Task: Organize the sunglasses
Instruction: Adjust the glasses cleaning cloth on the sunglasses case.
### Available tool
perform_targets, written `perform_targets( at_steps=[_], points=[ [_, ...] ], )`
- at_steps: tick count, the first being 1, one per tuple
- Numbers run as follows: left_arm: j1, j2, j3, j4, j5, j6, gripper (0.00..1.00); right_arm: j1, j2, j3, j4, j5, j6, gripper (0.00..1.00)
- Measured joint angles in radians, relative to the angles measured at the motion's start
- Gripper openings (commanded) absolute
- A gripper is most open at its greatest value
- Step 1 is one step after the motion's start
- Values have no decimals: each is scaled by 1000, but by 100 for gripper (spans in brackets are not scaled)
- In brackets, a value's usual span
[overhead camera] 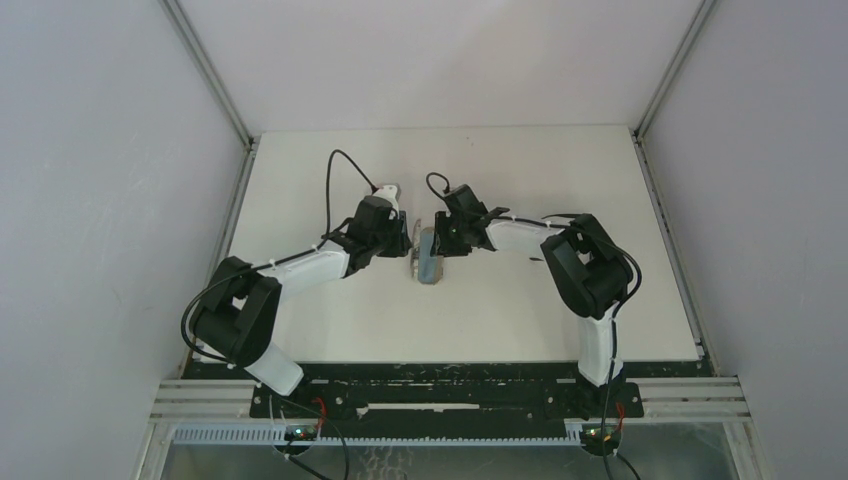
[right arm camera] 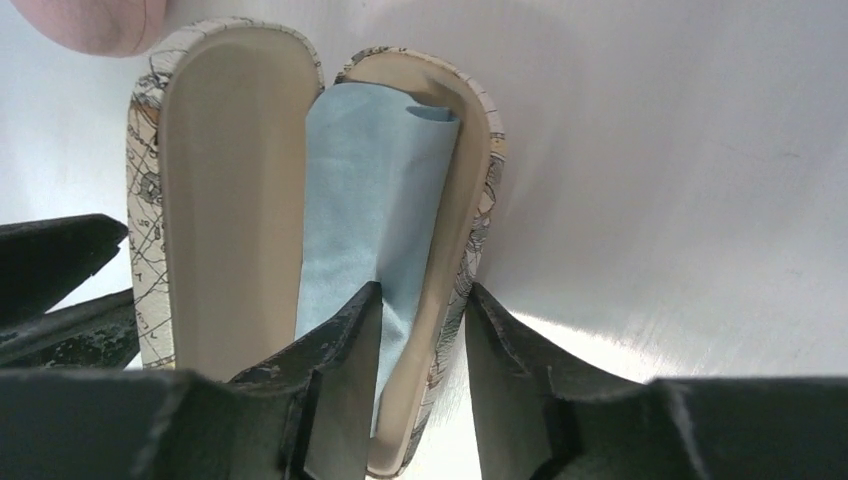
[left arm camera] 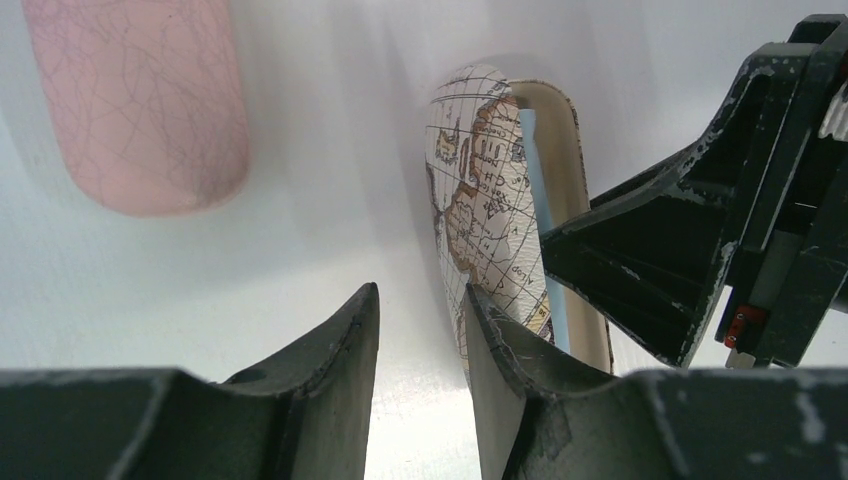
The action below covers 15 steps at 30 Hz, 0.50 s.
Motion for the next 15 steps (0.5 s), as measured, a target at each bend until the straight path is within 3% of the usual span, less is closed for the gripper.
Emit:
perform_targets(
  at_steps=[9, 15],
  points=[
    [0, 0, 0, 0, 8, 0, 41, 0, -46, -26, -1, -27, -6, 51],
    [0, 0, 0, 0, 11, 0, 41, 3, -51, -27, -6, -34, -7, 50]
  ],
)
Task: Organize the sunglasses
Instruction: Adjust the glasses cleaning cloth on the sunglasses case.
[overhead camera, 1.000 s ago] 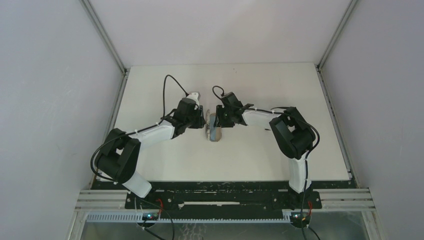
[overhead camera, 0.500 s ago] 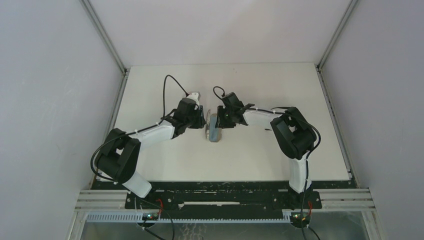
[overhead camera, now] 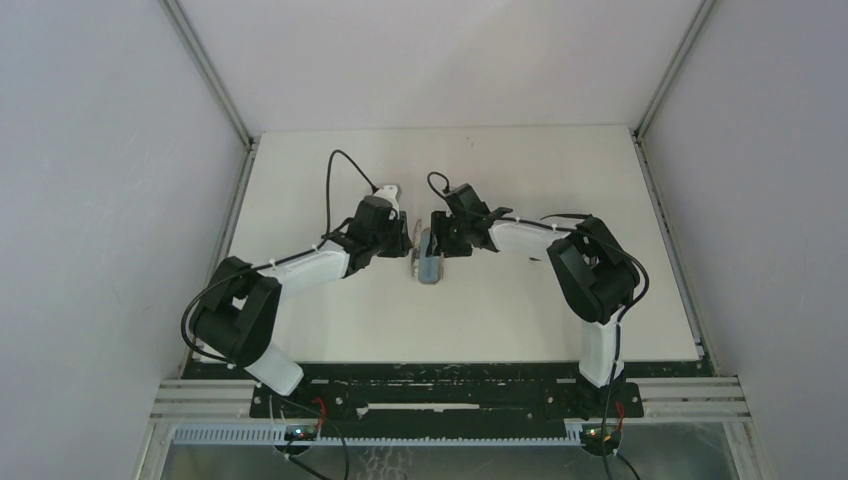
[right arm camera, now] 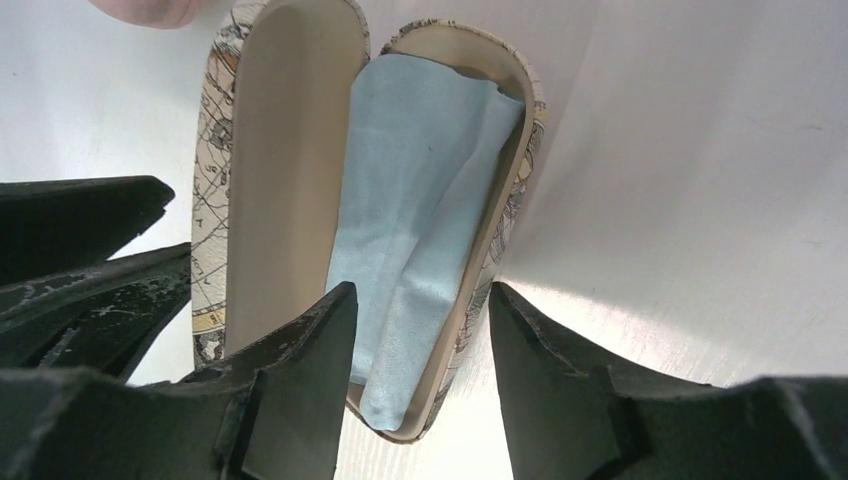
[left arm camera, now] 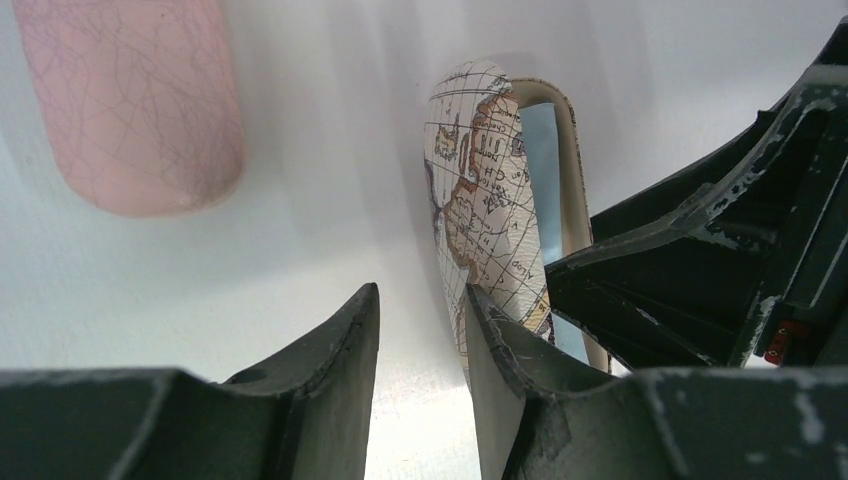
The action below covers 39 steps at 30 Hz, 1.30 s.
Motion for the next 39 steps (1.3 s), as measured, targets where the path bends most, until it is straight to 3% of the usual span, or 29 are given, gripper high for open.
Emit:
perform_targets(
  at_steps=[4, 15, 17, 20, 30, 35, 39],
  points=[
    [0, 0, 0, 0, 0, 0, 41, 11, 0, 0, -19, 13, -3, 46],
    [0, 0, 0, 0, 0, 0, 41, 24, 0, 0, -67, 63, -26, 17],
    [0, 0, 0, 0, 0, 0, 40, 23, 0, 0, -72, 64, -27, 19],
    [0, 0, 0, 0, 0, 0, 40, 23, 0, 0, -72, 61, -28, 33],
    [0, 0, 0, 0, 1, 0, 40, 23, -50, -46, -66, 60, -36, 51],
    [0, 0, 0, 0, 0, 0, 40, 25, -66, -46, -66, 55, -37, 53],
    [0, 0, 0, 0, 1, 0, 40, 33, -66, -46, -69, 51, -37, 46]
  ],
)
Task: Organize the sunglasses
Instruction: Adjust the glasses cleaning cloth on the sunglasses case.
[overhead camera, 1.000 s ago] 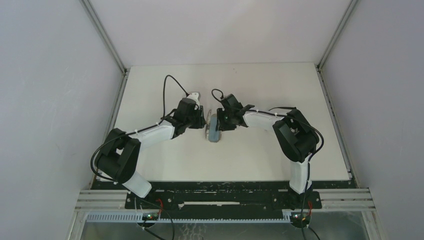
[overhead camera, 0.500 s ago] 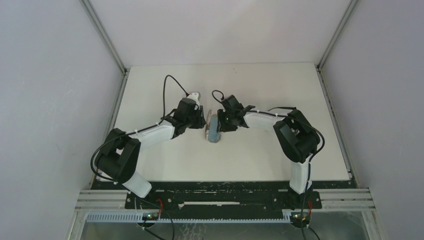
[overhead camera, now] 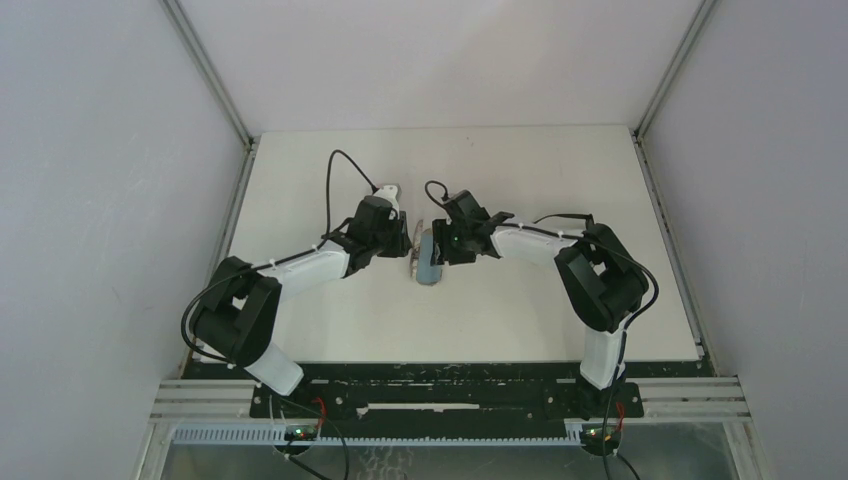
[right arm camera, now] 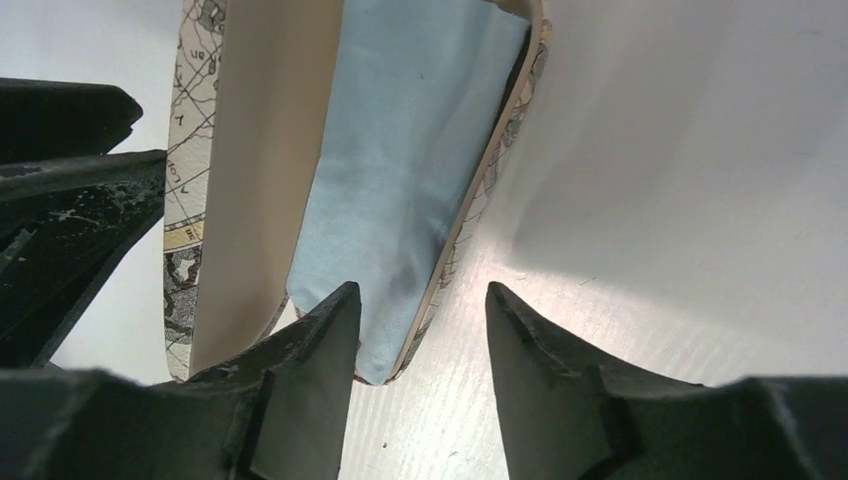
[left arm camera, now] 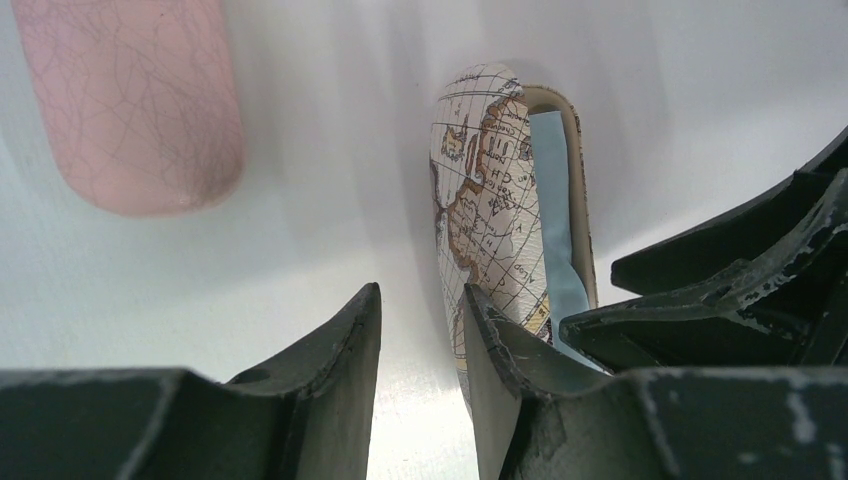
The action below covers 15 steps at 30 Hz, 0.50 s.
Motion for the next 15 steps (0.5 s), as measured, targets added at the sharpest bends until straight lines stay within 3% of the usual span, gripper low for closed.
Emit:
perform_targets(
  at_steps=[4, 11, 15],
  points=[
    [0, 0, 0, 0, 1, 0, 40, 8, 0, 0, -8, -1, -5, 28],
    [-2, 0, 0, 0, 3, 0, 40, 10, 0, 0, -13, 3, -6, 14],
    [-4, 0, 0, 0, 3, 0, 40, 8, 0, 0, -13, 6, -6, 15]
  ],
)
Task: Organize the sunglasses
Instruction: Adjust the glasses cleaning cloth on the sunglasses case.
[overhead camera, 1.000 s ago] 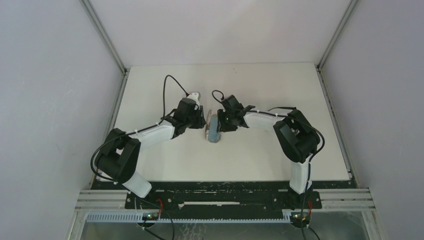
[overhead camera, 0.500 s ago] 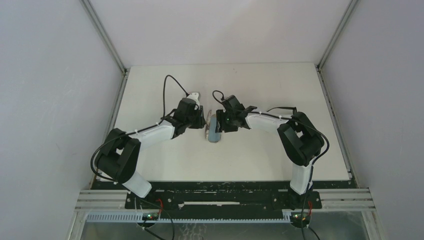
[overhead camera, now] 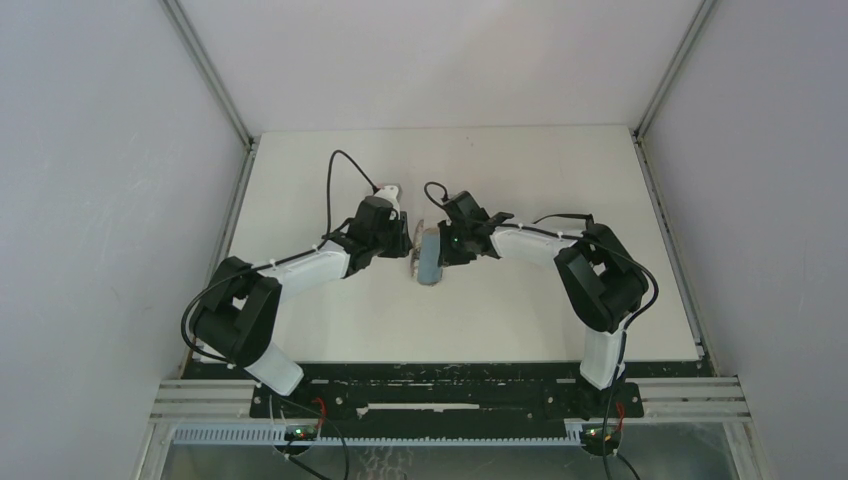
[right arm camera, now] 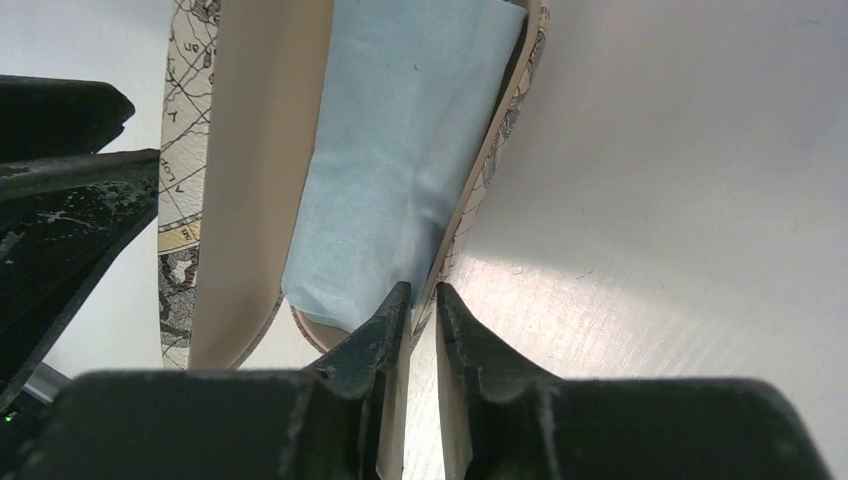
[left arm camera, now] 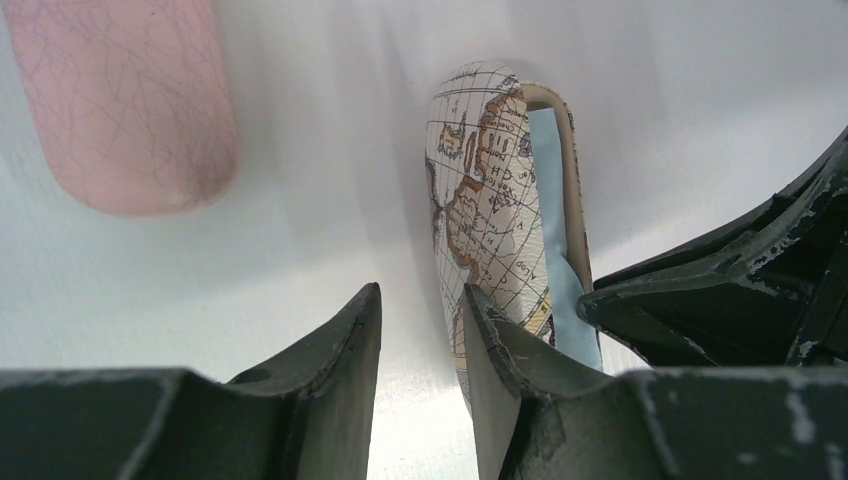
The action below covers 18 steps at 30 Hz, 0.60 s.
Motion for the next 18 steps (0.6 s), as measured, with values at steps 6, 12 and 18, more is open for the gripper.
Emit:
perform_targets(
  at_steps=[6, 12, 18],
  points=[
    [-2, -2, 0, 0, 0, 0, 40, -9, -43, -40, 10, -2, 7, 41],
    [-3, -5, 0, 0, 0, 0, 40, -40, -189, -127, 16, 6, 7, 43],
    [-3, -5, 0, 0, 0, 0, 40, -171, -391, -196, -34, 86, -11, 44]
  ],
)
